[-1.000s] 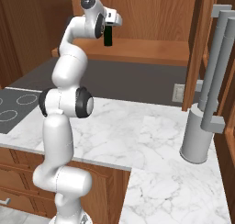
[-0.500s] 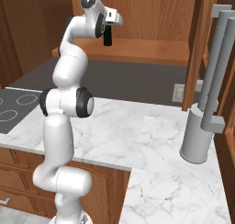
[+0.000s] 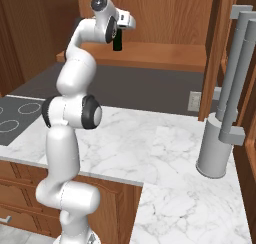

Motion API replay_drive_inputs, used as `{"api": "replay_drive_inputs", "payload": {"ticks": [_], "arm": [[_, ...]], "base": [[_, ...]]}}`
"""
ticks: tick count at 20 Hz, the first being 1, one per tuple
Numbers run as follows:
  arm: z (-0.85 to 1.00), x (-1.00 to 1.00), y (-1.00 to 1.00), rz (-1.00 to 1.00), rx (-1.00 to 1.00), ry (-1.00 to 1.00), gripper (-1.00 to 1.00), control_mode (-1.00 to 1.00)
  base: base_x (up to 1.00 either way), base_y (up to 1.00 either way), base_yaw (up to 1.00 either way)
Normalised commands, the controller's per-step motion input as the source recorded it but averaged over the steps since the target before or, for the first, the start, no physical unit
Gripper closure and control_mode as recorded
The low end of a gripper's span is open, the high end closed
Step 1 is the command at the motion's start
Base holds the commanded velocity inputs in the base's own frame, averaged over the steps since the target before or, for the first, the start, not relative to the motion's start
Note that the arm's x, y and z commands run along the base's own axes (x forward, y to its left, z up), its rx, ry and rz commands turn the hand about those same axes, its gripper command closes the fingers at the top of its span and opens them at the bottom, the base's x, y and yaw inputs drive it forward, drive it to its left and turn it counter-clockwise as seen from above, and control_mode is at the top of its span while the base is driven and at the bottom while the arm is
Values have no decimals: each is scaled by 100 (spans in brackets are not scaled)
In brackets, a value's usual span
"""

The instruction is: Open the cabinet directly in front. Then move the beer and the cup to the dining counter with the jar on it.

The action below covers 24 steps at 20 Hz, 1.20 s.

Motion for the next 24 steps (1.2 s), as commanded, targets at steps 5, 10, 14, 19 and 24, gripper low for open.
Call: {"api": "replay_drive_inputs", "payload": {"ticks": [5,10,14,19,24], "arm": [[-1,-67,0,3,0,-21,100,-100],[-3,-100,0,7,0,-34,100,-100],[-2,-100,0,8,0,-32,100,-100],[2,-100,0,5,1,-10,100,-100],[4,-100,0,0,0,0,100,-100]], "base": [[0,0,0],[0,0,0],[0,0,0],[0,0,0],[0,0,0]]}}
